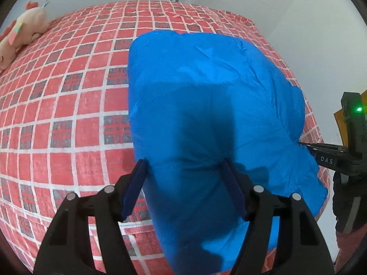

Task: Fold large clothes

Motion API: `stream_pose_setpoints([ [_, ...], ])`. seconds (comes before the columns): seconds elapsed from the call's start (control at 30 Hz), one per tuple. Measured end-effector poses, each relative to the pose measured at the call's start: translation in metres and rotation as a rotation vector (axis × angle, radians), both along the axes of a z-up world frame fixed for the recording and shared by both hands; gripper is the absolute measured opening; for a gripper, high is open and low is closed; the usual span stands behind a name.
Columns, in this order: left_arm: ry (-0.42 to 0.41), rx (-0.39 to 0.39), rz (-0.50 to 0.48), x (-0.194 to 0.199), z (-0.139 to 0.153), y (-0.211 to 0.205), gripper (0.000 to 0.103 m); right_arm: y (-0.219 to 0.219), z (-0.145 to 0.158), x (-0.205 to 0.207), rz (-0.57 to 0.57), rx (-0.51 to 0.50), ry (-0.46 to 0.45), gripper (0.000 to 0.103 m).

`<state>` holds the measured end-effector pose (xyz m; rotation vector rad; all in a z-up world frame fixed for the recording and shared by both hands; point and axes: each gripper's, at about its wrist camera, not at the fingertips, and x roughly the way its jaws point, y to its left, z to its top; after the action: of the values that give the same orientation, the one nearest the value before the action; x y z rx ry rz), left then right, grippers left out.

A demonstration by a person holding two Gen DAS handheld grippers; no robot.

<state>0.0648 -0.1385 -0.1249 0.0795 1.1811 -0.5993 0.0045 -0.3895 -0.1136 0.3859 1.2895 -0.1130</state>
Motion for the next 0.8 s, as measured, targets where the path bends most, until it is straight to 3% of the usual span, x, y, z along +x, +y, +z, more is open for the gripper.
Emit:
stream_pose_setpoints([
  [0.13,0.037,-0.028,0.013,0.007,0.006,0.010,0.065,-0.002,0.024,-0.005,0.010,-0.007,-0.018,0.012],
  [0.23,0.036,-0.059,0.049,0.013,0.016,0.023,0.066,-0.005,0.057,-0.010,0.005,-0.044,-0.088,0.019],
  [0.3,0.023,-0.062,0.066,0.020,0.020,0.029,0.066,-0.003,0.079,-0.005,0.018,-0.032,-0.149,0.029],
  [0.37,0.019,-0.051,0.090,0.028,0.019,0.030,0.066,0.002,0.089,0.007,0.039,-0.015,-0.178,0.046],
  [0.53,0.010,-0.039,0.101,0.036,0.019,0.032,0.066,0.002,0.059,0.038,0.019,0.025,-0.092,0.047],
  [0.63,0.015,-0.036,0.098,0.034,0.018,0.033,0.066,-0.003,0.043,0.047,0.010,0.056,-0.063,0.053],
  [0.7,0.020,-0.035,0.097,0.035,0.016,0.032,0.066,0.000,0.040,0.051,0.029,0.058,-0.062,0.049],
  [0.77,0.024,-0.037,0.095,0.036,0.016,0.029,0.066,0.001,0.042,0.051,0.029,0.058,-0.066,0.020],
  [0.8,0.023,-0.040,0.094,0.036,0.017,0.028,0.066,0.001,0.044,0.050,0.032,0.061,-0.076,0.014],
])
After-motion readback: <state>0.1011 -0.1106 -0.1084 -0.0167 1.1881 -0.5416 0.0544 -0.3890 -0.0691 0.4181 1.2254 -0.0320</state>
